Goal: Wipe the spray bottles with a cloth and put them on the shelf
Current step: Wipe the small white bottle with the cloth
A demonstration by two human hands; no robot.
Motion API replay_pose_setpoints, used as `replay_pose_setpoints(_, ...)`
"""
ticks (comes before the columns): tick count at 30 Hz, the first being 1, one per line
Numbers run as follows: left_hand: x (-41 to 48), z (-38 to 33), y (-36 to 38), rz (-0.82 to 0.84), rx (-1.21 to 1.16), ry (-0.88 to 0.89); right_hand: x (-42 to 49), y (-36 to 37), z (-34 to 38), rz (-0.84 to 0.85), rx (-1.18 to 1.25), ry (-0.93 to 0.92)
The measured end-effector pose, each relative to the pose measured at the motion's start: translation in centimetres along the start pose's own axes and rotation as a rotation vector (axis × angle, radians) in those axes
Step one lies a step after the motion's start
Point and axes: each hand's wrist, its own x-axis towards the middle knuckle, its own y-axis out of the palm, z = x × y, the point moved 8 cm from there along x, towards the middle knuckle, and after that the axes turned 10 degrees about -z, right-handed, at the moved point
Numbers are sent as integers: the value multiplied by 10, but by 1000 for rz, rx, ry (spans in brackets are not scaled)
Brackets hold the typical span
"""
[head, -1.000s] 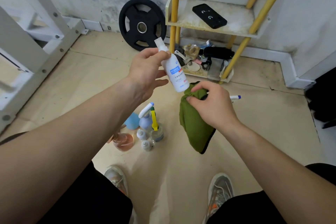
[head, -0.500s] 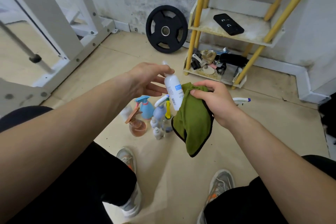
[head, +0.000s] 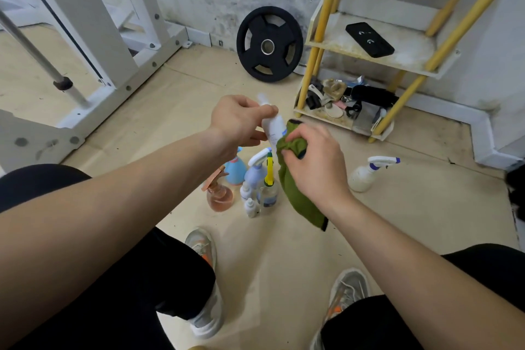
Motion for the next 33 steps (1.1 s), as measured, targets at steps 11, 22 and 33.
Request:
replay_pose_setpoints(11, 17, 77, 31, 54, 221, 57, -26, 39, -116, 276, 21, 547)
replay_pose_setpoints(22, 23, 214, 107, 106, 847, 347, -95, 112, -216, 508, -57, 805)
replay_pose_setpoints(33, 35, 268, 138, 213, 1133, 479, -111, 163, -250, 583, 17, 828)
